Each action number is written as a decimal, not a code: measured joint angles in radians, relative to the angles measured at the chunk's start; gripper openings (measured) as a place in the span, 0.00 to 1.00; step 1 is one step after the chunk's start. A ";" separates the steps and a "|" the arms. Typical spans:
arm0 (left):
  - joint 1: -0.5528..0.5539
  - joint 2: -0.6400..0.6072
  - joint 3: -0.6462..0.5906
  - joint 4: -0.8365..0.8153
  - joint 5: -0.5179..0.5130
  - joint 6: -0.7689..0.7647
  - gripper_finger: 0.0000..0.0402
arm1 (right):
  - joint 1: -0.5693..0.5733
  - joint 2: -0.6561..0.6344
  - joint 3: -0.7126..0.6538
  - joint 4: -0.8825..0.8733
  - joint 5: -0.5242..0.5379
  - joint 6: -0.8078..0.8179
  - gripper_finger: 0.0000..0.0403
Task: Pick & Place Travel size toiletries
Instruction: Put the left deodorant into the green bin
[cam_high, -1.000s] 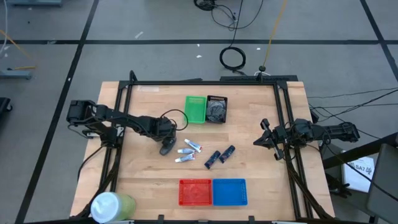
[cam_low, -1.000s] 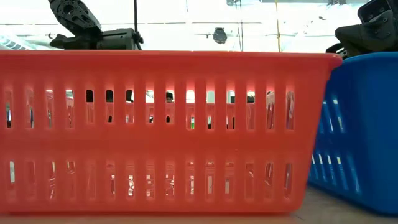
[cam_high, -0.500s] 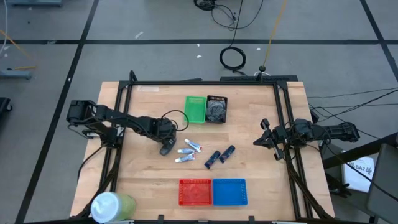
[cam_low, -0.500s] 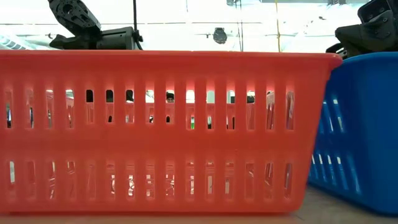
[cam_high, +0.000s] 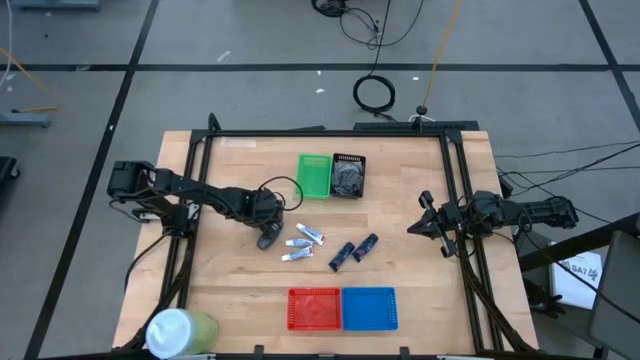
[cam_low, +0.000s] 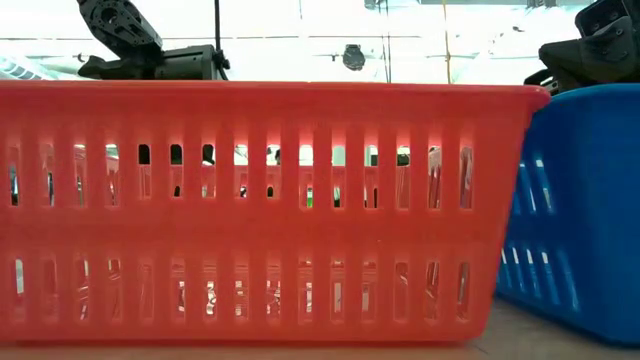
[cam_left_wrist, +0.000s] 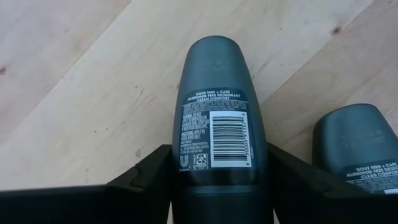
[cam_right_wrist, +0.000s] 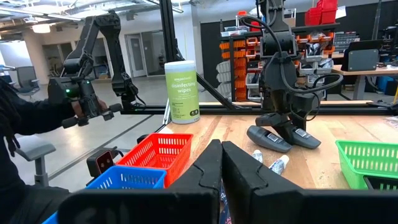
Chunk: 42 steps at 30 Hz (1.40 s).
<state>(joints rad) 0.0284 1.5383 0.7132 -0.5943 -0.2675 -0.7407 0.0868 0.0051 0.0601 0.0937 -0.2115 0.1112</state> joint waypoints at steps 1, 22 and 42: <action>0.000 0.000 0.000 0.002 -0.001 0.003 0.48 | 0.000 0.000 0.000 0.000 0.000 0.000 0.00; 0.000 0.001 0.154 -0.009 -0.001 0.173 0.49 | 0.000 0.000 0.000 0.000 0.000 0.000 0.00; 0.060 0.000 0.295 0.085 -0.102 0.329 0.49 | 0.000 0.000 0.000 0.000 0.000 0.000 0.00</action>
<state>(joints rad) 0.0882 1.5379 1.0080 -0.5097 -0.3693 -0.4121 0.0872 0.0048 0.0601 0.0934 -0.2115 0.1116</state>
